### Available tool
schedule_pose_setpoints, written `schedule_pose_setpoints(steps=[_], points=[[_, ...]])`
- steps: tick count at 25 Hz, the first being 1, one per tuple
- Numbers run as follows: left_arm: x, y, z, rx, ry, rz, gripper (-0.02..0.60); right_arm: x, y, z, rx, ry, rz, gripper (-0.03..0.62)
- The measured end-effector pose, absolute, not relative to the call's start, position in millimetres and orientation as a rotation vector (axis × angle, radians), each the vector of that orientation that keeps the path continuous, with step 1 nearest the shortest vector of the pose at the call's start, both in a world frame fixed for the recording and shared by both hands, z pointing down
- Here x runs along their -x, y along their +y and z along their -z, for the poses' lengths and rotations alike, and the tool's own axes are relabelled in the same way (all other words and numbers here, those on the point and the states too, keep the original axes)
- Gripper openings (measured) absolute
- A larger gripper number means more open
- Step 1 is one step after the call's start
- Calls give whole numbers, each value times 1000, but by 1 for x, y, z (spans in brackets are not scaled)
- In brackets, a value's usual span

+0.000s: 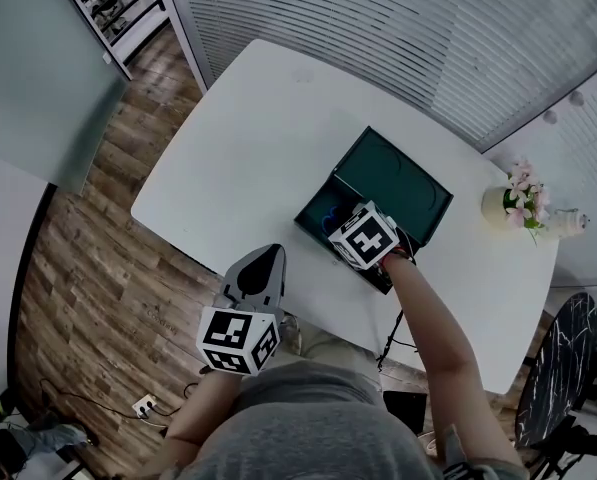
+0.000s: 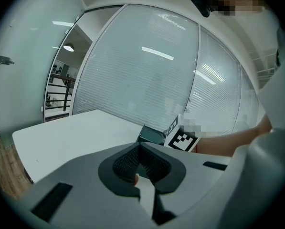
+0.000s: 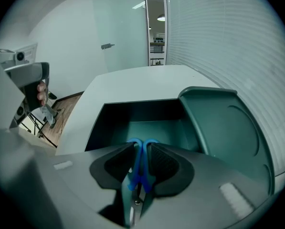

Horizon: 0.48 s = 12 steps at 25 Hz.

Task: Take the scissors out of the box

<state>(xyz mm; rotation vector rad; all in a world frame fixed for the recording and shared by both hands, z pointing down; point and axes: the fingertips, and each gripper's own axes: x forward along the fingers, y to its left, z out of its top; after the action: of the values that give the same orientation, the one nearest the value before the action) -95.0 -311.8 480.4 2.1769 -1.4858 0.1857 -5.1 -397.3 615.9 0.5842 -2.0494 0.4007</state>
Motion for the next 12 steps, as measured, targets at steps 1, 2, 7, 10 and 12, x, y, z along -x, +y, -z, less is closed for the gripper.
schedule_pose_setpoints(steps=[1,2,7,10,12], points=[[96,-312,-480,-2175,-1488,-185,6,6,-398,-617,-582,-2041,-390,123],[98,-313,-479,-2174,-1490,-184,6,6,-398,-617,-581,-2036,-386,123],[100,-314,-479,-2174,-1495,-181,6,6,-399,-617,-583,-2031,-388,115],[100,-313,-477,-2181,-1496,-179,6,6,-398,-617,-577,-2036,-391,90],[102,-313,-475,-2180,-1500,-178,6,7,-397,-617,-573,-2038,-391,80]])
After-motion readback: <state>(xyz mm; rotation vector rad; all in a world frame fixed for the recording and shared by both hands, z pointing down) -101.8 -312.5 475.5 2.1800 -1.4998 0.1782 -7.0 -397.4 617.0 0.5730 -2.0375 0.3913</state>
